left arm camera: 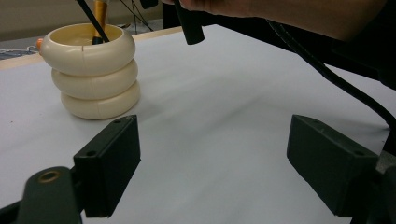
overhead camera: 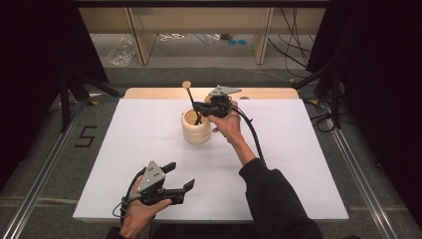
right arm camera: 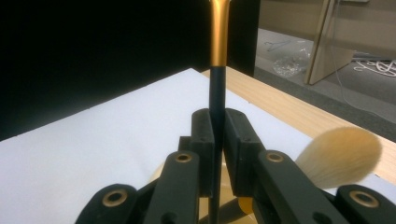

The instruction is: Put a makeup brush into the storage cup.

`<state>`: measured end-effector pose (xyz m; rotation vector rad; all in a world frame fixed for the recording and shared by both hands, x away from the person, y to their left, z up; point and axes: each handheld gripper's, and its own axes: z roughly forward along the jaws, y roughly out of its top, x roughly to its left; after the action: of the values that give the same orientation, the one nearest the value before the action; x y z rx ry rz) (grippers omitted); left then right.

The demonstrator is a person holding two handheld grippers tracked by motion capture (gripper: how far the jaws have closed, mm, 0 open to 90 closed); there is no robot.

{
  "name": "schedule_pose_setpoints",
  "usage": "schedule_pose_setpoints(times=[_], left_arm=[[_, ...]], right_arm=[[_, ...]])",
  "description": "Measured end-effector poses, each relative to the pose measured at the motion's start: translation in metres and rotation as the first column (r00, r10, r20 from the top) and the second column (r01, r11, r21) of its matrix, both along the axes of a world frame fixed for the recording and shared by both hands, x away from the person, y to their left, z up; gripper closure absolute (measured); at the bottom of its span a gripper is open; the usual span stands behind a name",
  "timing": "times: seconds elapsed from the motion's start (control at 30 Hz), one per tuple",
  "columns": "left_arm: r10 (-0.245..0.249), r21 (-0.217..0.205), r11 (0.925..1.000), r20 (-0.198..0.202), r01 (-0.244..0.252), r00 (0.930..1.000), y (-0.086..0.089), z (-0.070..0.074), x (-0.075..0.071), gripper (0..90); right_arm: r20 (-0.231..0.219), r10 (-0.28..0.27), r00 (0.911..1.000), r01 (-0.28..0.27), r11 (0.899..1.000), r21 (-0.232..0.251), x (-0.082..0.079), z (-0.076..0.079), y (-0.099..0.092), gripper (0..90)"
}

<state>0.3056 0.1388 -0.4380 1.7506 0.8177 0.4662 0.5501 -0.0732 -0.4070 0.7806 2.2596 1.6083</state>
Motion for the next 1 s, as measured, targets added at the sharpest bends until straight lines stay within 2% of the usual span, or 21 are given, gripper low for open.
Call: schedule_pose_setpoints(times=[0.1, 0.13, 0.77, 0.9, 0.93, 1.0], left_arm=[[-0.007, 0.005, 1.0000, 0.008, 0.007, 0.9999, 0.0004, 0.0001, 0.0006, 17.3], [0.000, -0.002, 1.0000, -0.002, 0.000, 1.0000, -0.0002, -0.0001, -0.0002, 17.3], [-0.002, 0.001, 1.0000, -0.001, 0.002, 1.0000, -0.0004, -0.0001, -0.0005, 17.3], [-0.002, 0.000, 1.0000, -0.002, 0.002, 1.0000, -0.0004, -0.0002, -0.0004, 17.3], [-0.002, 0.000, 1.0000, -0.001, 0.002, 1.0000, -0.0005, -0.0002, -0.0004, 17.3], [-0.002, 0.001, 1.0000, -0.001, 0.002, 1.0000, -0.0004, -0.0002, -0.0003, 17.3]], right_arm=[[0.001, 0.006, 1.0000, -0.006, 1.000, 0.000, 0.0001, -0.0010, 0.0006, 83.1], [-0.001, 0.006, 1.0000, -0.006, 1.000, 0.002, 0.0002, -0.0010, 0.0007, 83.1], [0.005, 0.006, 1.0000, -0.006, 1.000, -0.013, 0.0001, -0.0062, 0.0012, 83.1], [-0.011, 0.009, 0.9999, -0.009, 1.000, -0.006, -0.0002, -0.0083, 0.0007, 83.1], [0.009, -0.009, 0.9999, 0.009, 1.000, -0.005, 0.0001, -0.0096, 0.0010, 83.1], [-0.004, 0.000, 1.0000, 0.000, 1.000, -0.010, -0.0002, -0.0096, -0.0001, 83.1]])
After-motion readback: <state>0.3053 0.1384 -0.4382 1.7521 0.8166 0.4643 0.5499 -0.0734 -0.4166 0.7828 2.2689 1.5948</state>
